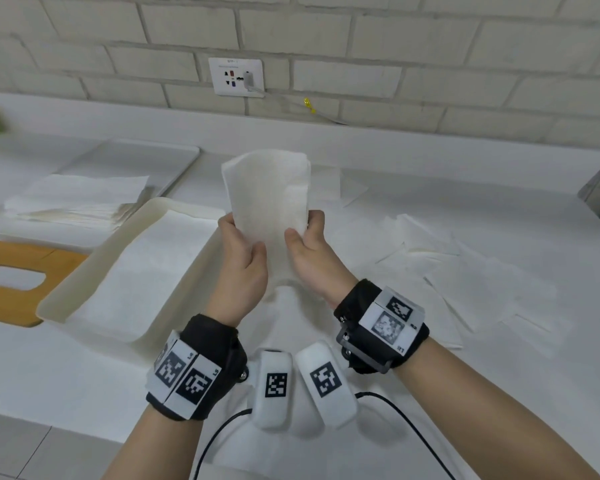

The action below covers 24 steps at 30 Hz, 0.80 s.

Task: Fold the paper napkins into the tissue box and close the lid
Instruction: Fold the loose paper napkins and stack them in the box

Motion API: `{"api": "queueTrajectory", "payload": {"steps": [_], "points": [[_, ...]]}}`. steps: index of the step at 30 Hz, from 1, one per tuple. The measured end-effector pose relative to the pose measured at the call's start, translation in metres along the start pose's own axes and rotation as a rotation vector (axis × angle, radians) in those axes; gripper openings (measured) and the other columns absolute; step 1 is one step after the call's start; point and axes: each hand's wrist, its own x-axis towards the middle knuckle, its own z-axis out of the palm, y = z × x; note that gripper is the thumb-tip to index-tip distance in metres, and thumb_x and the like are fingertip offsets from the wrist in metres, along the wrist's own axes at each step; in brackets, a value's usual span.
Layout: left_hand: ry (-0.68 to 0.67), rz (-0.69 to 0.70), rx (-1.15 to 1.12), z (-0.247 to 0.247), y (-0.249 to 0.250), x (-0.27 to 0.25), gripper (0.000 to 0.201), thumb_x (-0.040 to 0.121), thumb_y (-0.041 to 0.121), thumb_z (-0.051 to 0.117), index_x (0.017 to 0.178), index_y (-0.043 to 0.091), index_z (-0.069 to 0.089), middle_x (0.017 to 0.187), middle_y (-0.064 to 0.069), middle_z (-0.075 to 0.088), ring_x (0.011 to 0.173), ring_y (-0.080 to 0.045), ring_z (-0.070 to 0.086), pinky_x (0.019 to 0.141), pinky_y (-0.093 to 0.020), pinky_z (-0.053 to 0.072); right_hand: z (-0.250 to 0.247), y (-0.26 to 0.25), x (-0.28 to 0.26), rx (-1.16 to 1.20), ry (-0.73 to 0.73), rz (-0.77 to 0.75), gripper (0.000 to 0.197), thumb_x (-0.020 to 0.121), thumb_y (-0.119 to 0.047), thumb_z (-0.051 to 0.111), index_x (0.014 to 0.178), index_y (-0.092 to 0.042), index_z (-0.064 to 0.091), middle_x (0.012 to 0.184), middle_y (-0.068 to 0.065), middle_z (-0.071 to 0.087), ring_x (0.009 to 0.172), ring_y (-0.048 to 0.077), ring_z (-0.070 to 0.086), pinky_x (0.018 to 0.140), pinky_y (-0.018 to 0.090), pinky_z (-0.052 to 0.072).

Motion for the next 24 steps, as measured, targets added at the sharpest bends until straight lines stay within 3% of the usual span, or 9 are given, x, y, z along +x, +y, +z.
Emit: {"api": "queueTrajectory", "payload": {"steps": [3,5,8,11,13,17,20,22,24], "points": [[-0.014,0.012,-0.03,-0.002,0.002,0.0,0.035,0.095,-0.009,0.033,0.114,0.017,0.021,0.122,-0.004,0.04,0.11,-0.008,0.049,0.082,-0.01,0.047,-0.006,0.002,0.001,0.012,-0.001,-0.01,0.019,0.1,-0.016,0.035,0.111,-0.019,0.02,0.097,-0.013,0.047,0.088,0.003,0.05,0.07,0.018,0.04],[-0.042,-0.049,-0.049,-0.002,-0.003,-0.003,0.039,0.096,-0.007,0.036,0.12,0.02,0.021,0.121,0.003,0.041,0.107,0.001,0.05,0.081,-0.009,0.047,-0.009,0.007,0.001,-0.001,-0.003,0.035,0.022,0.1,-0.017,0.034,0.118,-0.017,0.022,0.106,-0.008,0.047,0.096,0.008,0.047,0.079,0.019,0.035],[-0.04,-0.121,-0.051,0.002,-0.01,-0.003,0.036,0.097,-0.003,0.036,0.119,0.022,0.023,0.112,0.011,0.045,0.093,0.012,0.052,0.076,-0.006,0.046,-0.008,0.011,0.002,-0.034,-0.018,0.067,0.038,0.101,-0.018,0.029,0.136,-0.011,0.016,0.11,-0.007,0.037,0.101,0.007,0.037,0.083,0.021,0.034],[0.025,-0.071,-0.033,0.004,-0.005,0.002,0.026,0.097,-0.006,0.033,0.113,0.014,0.027,0.109,0.004,0.047,0.088,0.013,0.052,0.073,-0.005,0.044,-0.006,0.009,0.005,-0.009,0.007,-0.004,0.016,0.101,-0.018,0.03,0.116,-0.015,0.025,0.095,-0.01,0.047,0.087,0.009,0.049,0.07,0.02,0.041],[0.05,-0.035,-0.031,0.004,-0.001,0.004,0.024,0.096,-0.007,0.032,0.111,0.011,0.026,0.105,0.006,0.046,0.084,0.018,0.052,0.071,-0.004,0.042,-0.006,0.009,0.006,0.029,0.016,-0.031,0.014,0.1,-0.018,0.034,0.109,-0.017,0.024,0.097,-0.009,0.049,0.083,0.003,0.05,0.072,0.016,0.041],[0.033,-0.099,-0.06,0.007,-0.006,-0.003,0.03,0.097,-0.005,0.035,0.117,0.016,0.025,0.111,0.009,0.046,0.096,0.008,0.053,0.078,-0.009,0.046,-0.007,0.022,0.009,0.019,0.019,-0.014,0.025,0.097,-0.014,0.043,0.116,-0.015,0.027,0.108,-0.004,0.051,0.096,0.008,0.052,0.081,0.02,0.041],[0.033,-0.139,-0.091,0.009,-0.009,-0.005,0.028,0.099,0.003,0.041,0.117,0.019,0.027,0.108,0.015,0.048,0.091,0.014,0.055,0.078,-0.009,0.047,-0.005,0.031,0.014,0.005,0.057,-0.021,0.026,0.093,-0.013,0.05,0.115,-0.018,0.038,0.104,-0.006,0.056,0.098,0.011,0.056,0.081,0.019,0.044],[0.078,-0.118,-0.113,0.006,-0.006,-0.002,0.026,0.097,0.011,0.05,0.115,0.021,0.034,0.109,0.01,0.053,0.098,0.005,0.058,0.083,-0.02,0.049,-0.007,0.029,0.016,-0.034,0.073,-0.072,0.025,0.092,-0.012,0.053,0.116,-0.015,0.046,0.107,-0.003,0.06,0.099,0.013,0.058,0.084,0.022,0.047],[0.171,-0.084,-0.157,-0.004,0.002,0.003,0.022,0.092,0.018,0.06,0.106,0.023,0.044,0.106,0.004,0.06,0.097,-0.009,0.063,0.078,-0.025,0.052,-0.016,0.022,0.018,-0.148,0.048,-0.139,0.022,0.091,-0.011,0.056,0.112,-0.011,0.052,0.105,-0.001,0.061,0.099,0.016,0.059,0.085,0.027,0.047]]}}
